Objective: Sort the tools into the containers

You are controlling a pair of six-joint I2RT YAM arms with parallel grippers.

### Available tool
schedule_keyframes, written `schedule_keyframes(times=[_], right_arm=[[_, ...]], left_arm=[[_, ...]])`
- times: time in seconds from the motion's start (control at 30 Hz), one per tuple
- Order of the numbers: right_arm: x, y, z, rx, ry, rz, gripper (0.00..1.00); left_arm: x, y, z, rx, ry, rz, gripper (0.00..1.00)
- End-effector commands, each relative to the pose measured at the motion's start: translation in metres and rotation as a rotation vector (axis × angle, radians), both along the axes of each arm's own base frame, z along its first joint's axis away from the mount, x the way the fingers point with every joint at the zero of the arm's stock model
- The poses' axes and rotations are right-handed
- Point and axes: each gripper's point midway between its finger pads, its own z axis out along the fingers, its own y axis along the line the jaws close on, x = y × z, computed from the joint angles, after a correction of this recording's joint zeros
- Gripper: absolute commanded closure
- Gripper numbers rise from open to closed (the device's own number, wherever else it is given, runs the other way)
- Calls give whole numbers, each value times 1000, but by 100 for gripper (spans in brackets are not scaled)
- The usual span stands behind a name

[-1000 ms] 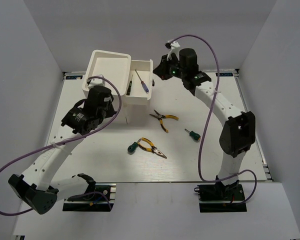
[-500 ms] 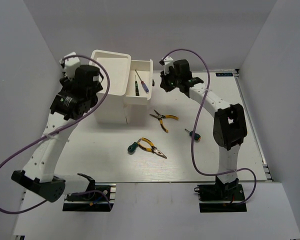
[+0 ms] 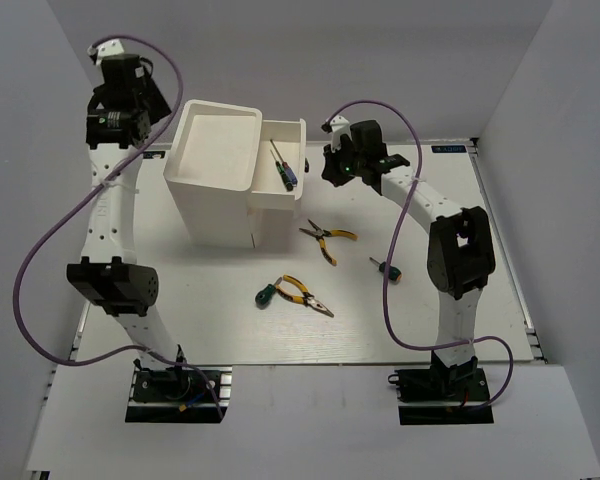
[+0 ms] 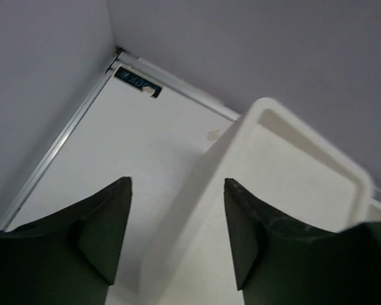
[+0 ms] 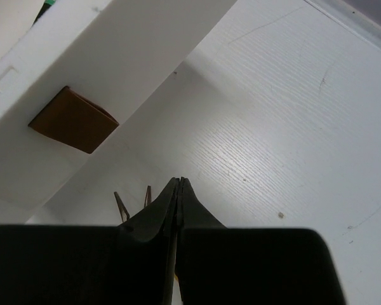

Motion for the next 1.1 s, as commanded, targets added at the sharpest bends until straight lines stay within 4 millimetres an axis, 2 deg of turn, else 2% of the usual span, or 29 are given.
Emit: schedule_keyframes(times=[0.0,0.03,0.07,0.1,0.17,0.2,0.23,0.3,0.33,0.43,0.47,0.53,0.7,0.93,1.07], right_arm=[[-1,3,23,52,-29,19,100],[-1,1,22,55,-27,18,100],[-1,2,24,65,-25,26,100],[-2,2,23,69,-20,25,100],[-4,2,22,81,-5,36,100],[-4,4,23,89,-5,41,100],[-5,5,23,97,5,45,100],[-8,8,22,125,28,69,100],[-8,10,24,134,28,77,100],[-14,20,28,183,59,132,100],[-21,27,31,209,73,174,100],[-22,32,34,226,84,192,100],[-21,37,42,246,71,216,100],[-22,50,49,287,89,260,100],[-24,59,45,297,109,296,100]], left_arm=[[-12,20,-20,-116,14,-56,33],[-10,24,-22,-139,9,-58,40],[-10,27,-22,-148,9,-64,53],[-8,35,-27,-170,12,-53,58],[-6,33,-34,-201,22,-97,66],[-2,38,-35,-219,6,-96,66],[-1,37,-48,-252,25,-113,66],[-3,38,-50,-272,17,-121,66],[-2,39,-63,-298,34,-127,66],[-6,41,-82,-337,52,-143,66],[-7,37,-83,-355,49,-154,66],[-8,33,-102,-395,79,-177,66],[-10,19,-128,-447,123,-243,66],[-8,5,-133,-481,118,-318,66],[-7,2,-141,-496,128,-338,66]])
